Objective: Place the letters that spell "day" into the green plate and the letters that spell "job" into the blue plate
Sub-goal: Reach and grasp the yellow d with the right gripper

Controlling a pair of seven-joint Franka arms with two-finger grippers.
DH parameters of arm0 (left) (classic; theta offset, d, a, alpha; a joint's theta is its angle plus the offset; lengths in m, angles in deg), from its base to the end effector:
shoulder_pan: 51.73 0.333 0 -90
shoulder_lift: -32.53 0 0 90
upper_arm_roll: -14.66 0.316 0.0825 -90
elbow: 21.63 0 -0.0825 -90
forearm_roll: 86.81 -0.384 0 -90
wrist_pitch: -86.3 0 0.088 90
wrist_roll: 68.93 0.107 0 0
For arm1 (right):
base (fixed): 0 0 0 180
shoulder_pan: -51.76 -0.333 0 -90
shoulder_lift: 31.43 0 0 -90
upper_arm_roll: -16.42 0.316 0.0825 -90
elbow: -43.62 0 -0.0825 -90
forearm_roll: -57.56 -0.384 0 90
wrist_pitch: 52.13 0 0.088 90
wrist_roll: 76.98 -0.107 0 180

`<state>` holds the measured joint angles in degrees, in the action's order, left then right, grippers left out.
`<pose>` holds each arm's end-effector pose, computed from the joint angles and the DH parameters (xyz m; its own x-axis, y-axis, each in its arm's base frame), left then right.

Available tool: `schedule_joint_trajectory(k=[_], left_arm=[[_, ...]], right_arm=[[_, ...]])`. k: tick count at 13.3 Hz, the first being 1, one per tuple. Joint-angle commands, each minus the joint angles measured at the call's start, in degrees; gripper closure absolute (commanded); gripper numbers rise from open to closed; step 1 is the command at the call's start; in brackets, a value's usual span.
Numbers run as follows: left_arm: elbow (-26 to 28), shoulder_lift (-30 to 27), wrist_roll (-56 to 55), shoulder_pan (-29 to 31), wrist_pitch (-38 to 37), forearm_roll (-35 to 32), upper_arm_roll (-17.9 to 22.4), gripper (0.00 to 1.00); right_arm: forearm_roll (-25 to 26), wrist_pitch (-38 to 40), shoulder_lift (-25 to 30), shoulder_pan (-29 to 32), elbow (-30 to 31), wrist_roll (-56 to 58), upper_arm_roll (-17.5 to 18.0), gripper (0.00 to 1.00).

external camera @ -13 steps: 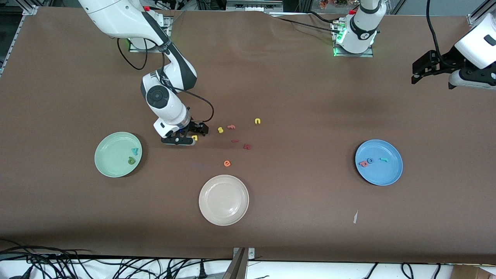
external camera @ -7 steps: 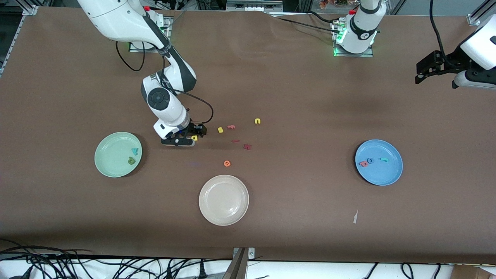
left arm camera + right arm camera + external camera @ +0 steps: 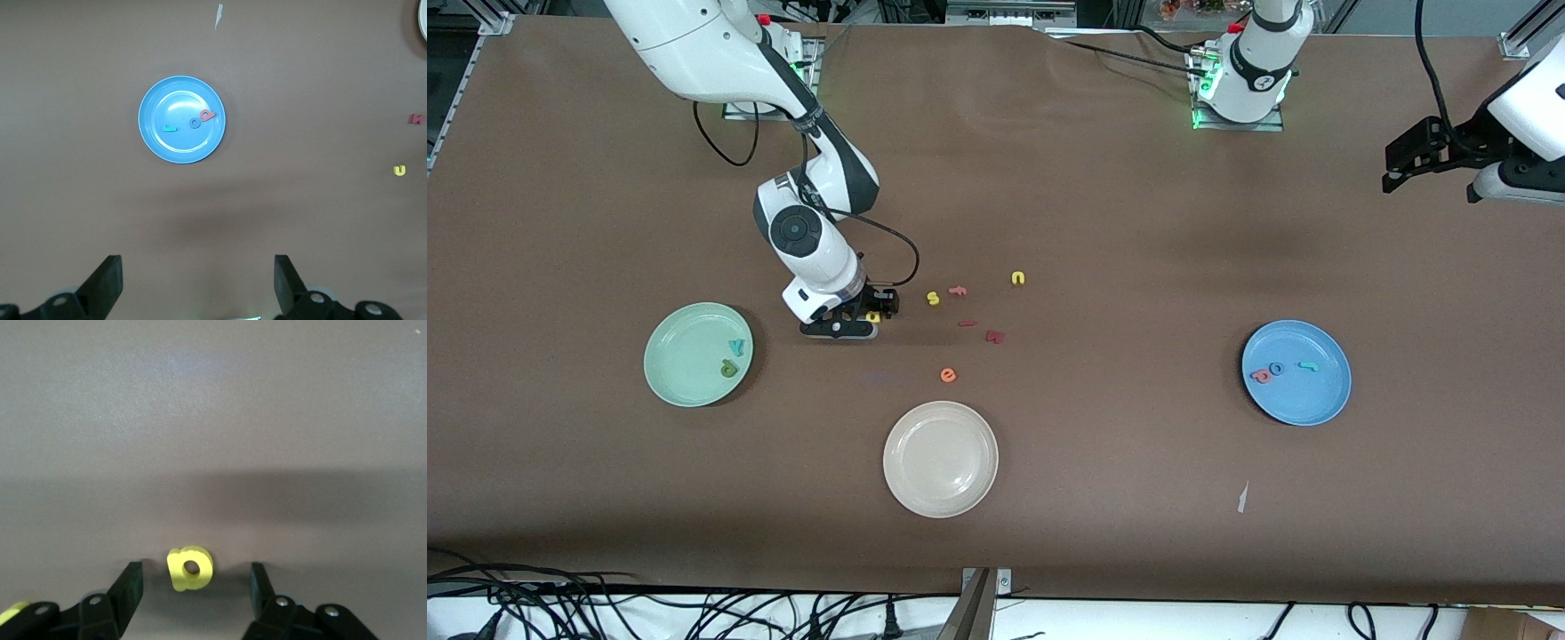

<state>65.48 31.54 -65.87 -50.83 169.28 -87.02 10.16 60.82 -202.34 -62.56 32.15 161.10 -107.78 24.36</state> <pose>0.5355 -0.0337 0.6470 0.9918 -0.1154 -0.0550 -0.1156 -0.9933 -0.0021 0.5281 0.2765 0.1745 0.9995 -0.0290 0.0087 -0.0284 -0.9982 -0.0535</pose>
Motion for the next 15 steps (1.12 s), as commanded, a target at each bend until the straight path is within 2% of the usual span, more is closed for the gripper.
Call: schedule_joint_trajectory(k=[1,3,9,15], left_arm=[[-1.85,0.72,-0.16,0.07,-1.24,-1.81,-0.34,0.00],[-1.85,0.72,-0.16,0.07,-1.24,-1.81,-0.34,0.00],[-1.85,0.72,-0.16,0.07,-1.33,-1.81,-0.34,0.00],[-1.85,0.72,-0.16,0.07,-1.24,-1.81,-0.34,0.00]], right_arm=[[1.13,-0.26,-1.13,0.54,-1.73,0.30,0.06,0.27],[1.13,-0.26,-1.30,0.63,-1.99,0.30,0.06,0.29],[1.13,0.00,-1.66,0.11,-1.82,-0.31,0.06,0.42],[1.13,0.18,-1.66,0.02,-1.47,-0.49,0.06,0.50]])
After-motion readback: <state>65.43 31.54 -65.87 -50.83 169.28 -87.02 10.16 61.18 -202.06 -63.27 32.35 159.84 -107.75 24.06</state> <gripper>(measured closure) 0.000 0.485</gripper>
